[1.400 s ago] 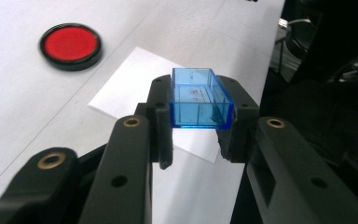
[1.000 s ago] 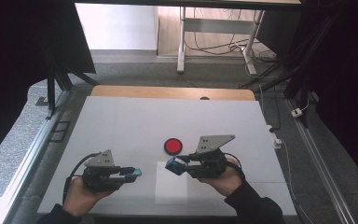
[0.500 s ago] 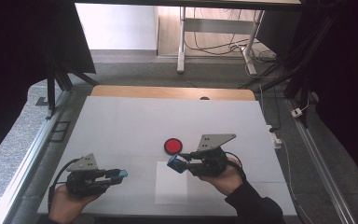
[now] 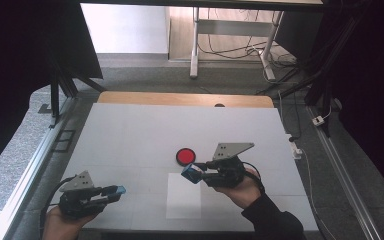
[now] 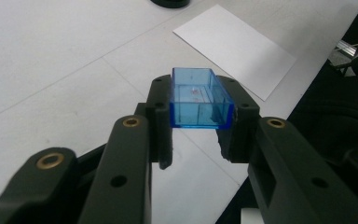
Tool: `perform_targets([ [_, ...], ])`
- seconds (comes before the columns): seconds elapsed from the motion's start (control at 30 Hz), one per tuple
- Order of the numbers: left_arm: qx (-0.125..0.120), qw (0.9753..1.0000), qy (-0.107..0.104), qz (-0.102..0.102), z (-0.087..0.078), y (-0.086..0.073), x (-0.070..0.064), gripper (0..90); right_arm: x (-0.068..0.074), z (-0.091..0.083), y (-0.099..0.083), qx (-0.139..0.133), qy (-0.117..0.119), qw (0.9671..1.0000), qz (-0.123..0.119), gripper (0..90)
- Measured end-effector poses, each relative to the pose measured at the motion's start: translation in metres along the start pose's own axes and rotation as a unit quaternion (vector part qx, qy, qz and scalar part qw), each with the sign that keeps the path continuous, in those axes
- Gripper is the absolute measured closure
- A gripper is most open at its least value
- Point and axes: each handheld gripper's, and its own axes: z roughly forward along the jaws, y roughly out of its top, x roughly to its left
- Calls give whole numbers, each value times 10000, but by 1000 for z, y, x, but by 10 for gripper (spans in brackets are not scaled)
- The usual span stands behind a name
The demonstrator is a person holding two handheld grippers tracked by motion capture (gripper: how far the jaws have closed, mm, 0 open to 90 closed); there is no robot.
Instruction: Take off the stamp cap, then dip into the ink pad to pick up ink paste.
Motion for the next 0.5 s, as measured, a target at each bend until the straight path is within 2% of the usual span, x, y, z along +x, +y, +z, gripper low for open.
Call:
perform_targets([
  [0.2, -4, 9999, -13, -115, -3, -6, 2, 681, -1, 0, -1, 33, -45, 10000, -35, 711],
  [0.5, 80, 9999, -52, -130, -2, -10, 3, 681, -2, 0, -1, 45, -141, 9998, -98, 711],
])
